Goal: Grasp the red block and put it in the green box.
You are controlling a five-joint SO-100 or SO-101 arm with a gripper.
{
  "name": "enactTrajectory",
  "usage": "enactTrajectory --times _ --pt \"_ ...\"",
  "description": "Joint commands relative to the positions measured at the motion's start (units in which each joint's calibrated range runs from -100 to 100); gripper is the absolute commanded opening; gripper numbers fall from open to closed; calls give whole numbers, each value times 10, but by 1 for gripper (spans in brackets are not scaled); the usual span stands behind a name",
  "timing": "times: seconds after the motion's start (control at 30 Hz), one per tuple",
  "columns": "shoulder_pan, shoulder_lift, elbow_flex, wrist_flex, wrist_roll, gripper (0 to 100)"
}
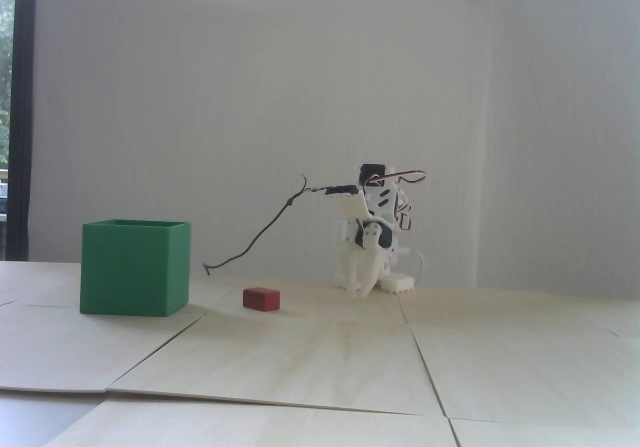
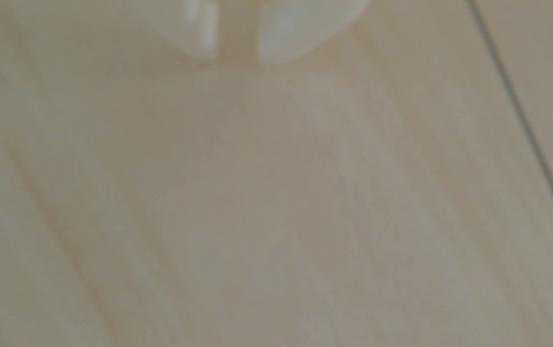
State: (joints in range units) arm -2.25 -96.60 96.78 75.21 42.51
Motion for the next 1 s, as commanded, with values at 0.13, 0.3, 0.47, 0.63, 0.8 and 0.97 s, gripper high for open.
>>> enactTrajectory --times 0.13,0.3,0.47,0.63,0.8,0.97 --pt "-5 -12 5 20 -1 3" --pt "-5 -12 5 20 -1 3" --pt "-5 -12 5 20 -1 3" --pt "-5 -12 5 20 -1 3" --pt "-5 -12 5 20 -1 3" --pt "-6 -5 6 21 -1 3"
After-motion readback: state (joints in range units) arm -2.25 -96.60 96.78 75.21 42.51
